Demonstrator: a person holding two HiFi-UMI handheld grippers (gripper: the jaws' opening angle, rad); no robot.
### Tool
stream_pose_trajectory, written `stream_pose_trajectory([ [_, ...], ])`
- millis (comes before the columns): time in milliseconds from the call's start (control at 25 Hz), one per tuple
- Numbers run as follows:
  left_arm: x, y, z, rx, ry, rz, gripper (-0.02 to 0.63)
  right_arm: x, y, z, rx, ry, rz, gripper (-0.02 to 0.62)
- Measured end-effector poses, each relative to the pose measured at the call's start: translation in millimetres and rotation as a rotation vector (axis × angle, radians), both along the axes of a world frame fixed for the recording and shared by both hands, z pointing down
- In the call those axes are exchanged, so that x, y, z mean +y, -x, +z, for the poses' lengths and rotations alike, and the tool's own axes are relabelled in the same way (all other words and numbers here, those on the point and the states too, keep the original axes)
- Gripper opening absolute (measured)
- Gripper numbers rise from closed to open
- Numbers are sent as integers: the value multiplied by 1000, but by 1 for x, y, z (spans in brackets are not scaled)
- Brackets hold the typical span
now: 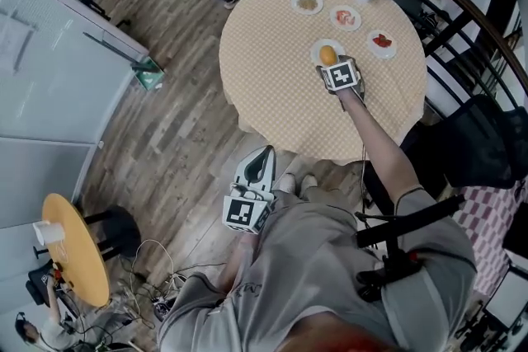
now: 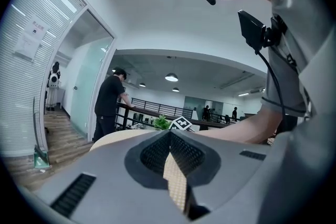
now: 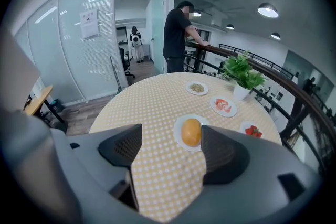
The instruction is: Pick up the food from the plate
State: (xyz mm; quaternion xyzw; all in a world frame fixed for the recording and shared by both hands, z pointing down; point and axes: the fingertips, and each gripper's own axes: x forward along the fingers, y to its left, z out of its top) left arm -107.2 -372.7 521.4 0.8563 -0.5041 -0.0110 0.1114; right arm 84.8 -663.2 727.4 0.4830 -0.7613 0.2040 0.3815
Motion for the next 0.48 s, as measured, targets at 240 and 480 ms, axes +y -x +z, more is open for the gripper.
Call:
stream_pose_trajectory([
  [240, -7, 5, -18, 18, -29, -42, 10, -40, 12, 32, 2, 25, -27, 350],
  [480, -16, 5, -15, 2, -14, -67, 10, -75, -4, 81, 81, 98, -16, 350],
])
